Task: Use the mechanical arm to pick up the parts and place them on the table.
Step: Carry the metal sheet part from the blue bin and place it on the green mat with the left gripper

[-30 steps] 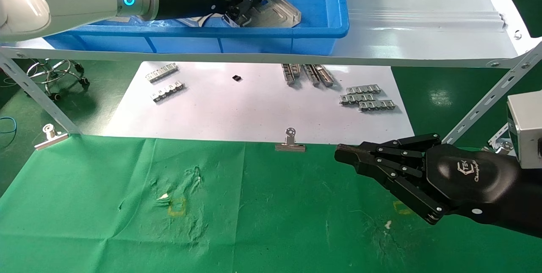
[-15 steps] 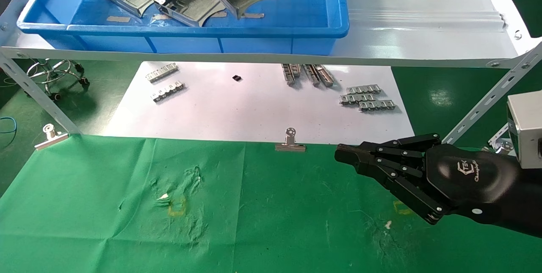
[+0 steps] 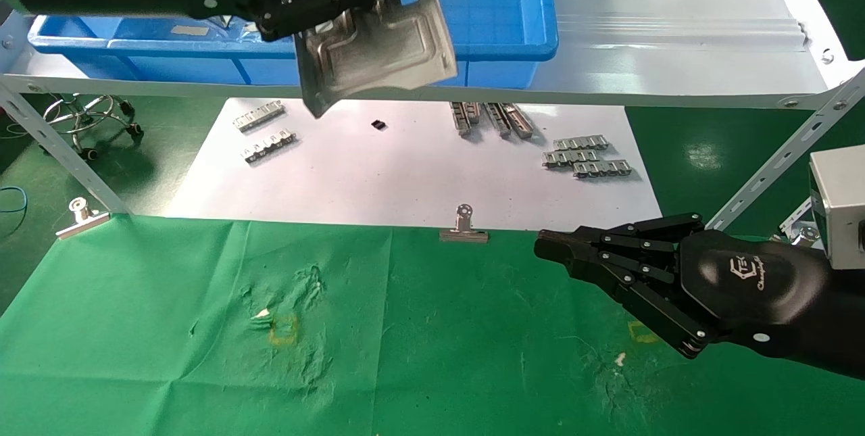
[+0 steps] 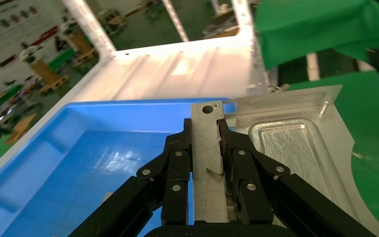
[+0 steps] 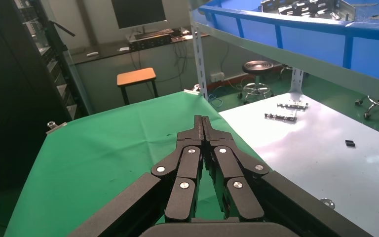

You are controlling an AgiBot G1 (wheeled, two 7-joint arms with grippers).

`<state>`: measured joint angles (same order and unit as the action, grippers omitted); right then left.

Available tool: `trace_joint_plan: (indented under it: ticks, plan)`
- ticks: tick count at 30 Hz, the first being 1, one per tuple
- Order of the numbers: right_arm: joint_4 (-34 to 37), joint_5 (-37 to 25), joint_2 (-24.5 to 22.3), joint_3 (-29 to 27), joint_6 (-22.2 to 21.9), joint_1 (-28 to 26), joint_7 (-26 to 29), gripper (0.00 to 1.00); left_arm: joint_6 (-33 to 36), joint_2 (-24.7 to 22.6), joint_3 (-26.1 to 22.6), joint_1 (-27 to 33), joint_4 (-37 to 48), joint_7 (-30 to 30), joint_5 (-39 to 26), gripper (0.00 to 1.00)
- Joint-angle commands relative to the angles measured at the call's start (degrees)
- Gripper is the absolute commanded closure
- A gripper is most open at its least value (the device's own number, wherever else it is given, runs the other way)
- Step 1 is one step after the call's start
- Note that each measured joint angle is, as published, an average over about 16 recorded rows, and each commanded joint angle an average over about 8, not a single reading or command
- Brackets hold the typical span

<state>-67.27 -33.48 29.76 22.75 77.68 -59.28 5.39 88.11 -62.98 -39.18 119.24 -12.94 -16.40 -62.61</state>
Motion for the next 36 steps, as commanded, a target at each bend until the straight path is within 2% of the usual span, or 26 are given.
trace_joint_plan:
  ticks: [1, 7, 14, 20, 27, 36]
  plan:
    - [0.0, 0.0, 0.0, 0.0, 0.0, 0.0, 0.0, 1.0, 2.95, 0.83, -0.15, -0.06, 0.08, -1.88, -0.1, 1.0]
    - [0.0, 0.0, 0.0, 0.0, 0.0, 0.0, 0.0, 1.0, 3.89, 5.65, -3.17, -4.78, -8.58, -2.96, 2.89, 1.0]
    - [0.0, 0.0, 0.0, 0.0, 0.0, 0.0, 0.0, 1.0, 3.73, 14.02, -10.16, -11.73, -22.32, -0.85, 8.91, 1.0]
    - [0.0, 0.0, 0.0, 0.0, 0.0, 0.0, 0.0, 1.0, 2.61, 19.31, -15.68, -15.71, -27.7, -1.09, 10.48, 1.0]
    - [0.0, 0.0, 0.0, 0.0, 0.0, 0.0, 0.0, 1.0, -2.72, 20.25, -19.24, -20.24, -27.41, -5.12, 5.97, 1.0]
    - [0.0, 0.0, 0.0, 0.0, 0.0, 0.0, 0.0, 1.0, -12.89, 18.59, -20.5, -25.78, -28.07, -9.13, 2.1, 1.0]
